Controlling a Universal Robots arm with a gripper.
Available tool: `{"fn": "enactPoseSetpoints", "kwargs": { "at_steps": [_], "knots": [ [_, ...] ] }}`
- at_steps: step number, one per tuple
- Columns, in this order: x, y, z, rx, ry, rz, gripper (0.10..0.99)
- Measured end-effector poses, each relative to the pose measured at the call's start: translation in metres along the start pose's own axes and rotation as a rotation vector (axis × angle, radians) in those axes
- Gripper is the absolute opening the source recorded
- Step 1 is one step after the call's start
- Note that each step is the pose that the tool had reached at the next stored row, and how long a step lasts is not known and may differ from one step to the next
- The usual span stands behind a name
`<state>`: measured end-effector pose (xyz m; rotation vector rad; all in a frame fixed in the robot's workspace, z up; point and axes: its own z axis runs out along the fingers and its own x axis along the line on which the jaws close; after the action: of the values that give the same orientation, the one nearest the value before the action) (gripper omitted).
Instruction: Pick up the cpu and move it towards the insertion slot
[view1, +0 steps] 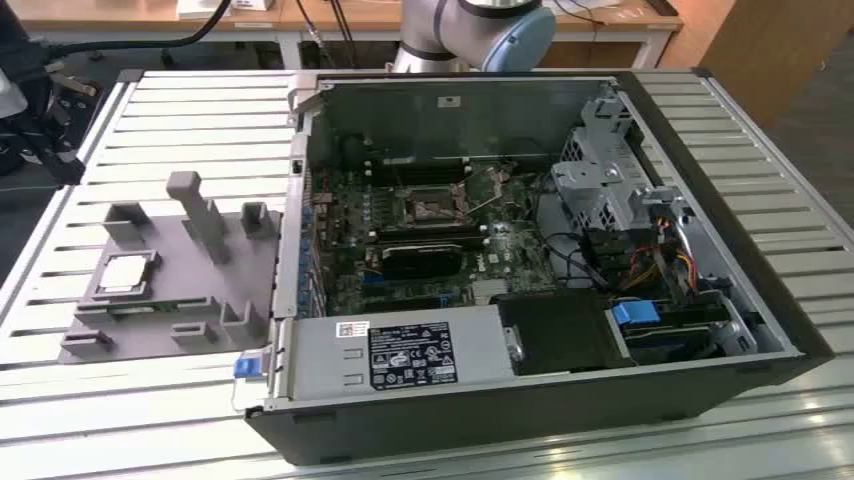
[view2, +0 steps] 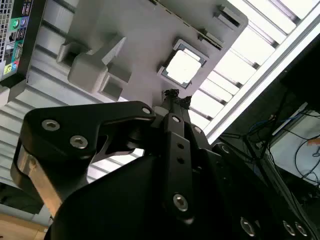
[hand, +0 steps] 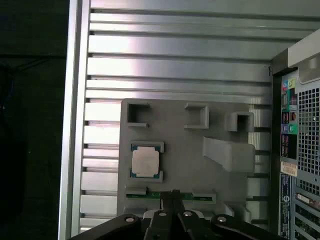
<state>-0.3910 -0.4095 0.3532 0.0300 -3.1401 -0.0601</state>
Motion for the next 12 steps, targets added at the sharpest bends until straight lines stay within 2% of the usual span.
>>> {"fn": "enactPoseSetpoints", "kwargs": {
  "at_steps": [7, 12],
  "knots": [
    [0.0, 0.0, 0.0002, 0.0, 0.0001, 0.0, 0.102],
    [0.0, -0.0002, 0.0039, 0.0, -0.0002, 0.0, 0.102]
  ]
}}
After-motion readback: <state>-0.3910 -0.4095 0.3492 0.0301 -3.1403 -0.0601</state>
